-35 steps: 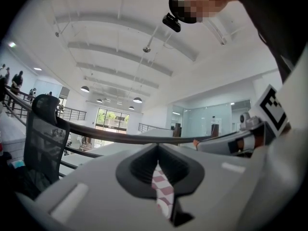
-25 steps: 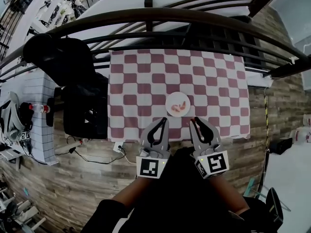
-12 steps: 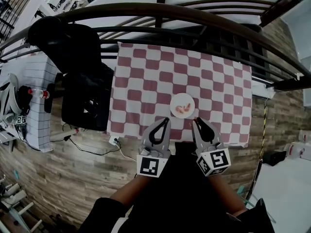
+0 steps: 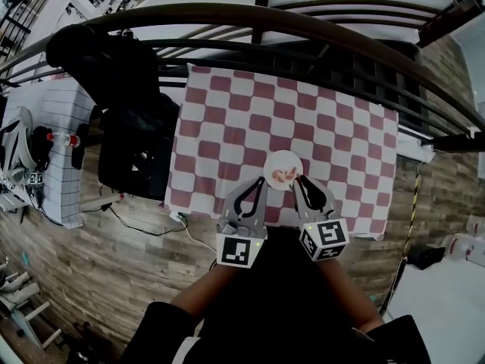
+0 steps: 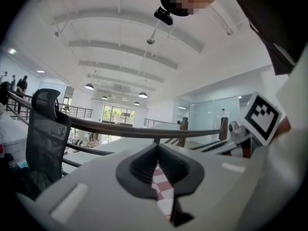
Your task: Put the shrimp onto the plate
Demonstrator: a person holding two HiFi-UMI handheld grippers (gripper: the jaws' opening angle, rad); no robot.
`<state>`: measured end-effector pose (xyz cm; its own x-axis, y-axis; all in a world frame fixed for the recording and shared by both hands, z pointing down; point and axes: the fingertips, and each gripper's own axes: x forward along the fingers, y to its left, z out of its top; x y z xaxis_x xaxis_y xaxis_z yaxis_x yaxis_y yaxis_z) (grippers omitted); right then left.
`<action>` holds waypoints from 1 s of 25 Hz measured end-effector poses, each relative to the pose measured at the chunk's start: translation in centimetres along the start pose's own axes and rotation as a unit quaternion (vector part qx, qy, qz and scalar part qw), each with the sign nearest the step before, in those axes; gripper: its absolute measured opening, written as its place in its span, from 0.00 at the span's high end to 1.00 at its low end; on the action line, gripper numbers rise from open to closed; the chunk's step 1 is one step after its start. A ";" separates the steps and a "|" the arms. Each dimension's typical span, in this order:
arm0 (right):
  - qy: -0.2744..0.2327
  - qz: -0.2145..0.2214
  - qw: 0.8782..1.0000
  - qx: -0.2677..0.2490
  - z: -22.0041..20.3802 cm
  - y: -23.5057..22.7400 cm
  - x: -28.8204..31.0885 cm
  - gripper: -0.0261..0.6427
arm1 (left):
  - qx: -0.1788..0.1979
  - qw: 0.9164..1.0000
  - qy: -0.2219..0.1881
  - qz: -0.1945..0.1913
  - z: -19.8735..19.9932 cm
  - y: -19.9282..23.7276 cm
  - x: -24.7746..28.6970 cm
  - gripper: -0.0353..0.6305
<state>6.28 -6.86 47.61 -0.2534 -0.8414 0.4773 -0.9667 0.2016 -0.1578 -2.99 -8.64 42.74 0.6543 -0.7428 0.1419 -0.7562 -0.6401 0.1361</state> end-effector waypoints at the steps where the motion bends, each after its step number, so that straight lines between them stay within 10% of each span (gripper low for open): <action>1: 0.006 0.004 1.000 -0.002 -0.3 -0.1 0.3 0.88 | 0.005 1.000 -0.001 0.000 0.1 0.0 0.4 0.94; 25: 0.106 0.035 0.994 0.004 -6.9 -3.8 7.8 0.88 | 0.020 0.998 0.034 0.039 -2.3 1.6 4.4 0.94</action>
<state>7.75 -10.73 57.86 -0.3231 -0.7009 0.6359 -0.9462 0.2517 -0.2033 -1.27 -12.44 45.86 0.5923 -0.7761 0.2164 -0.8033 -0.5896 0.0840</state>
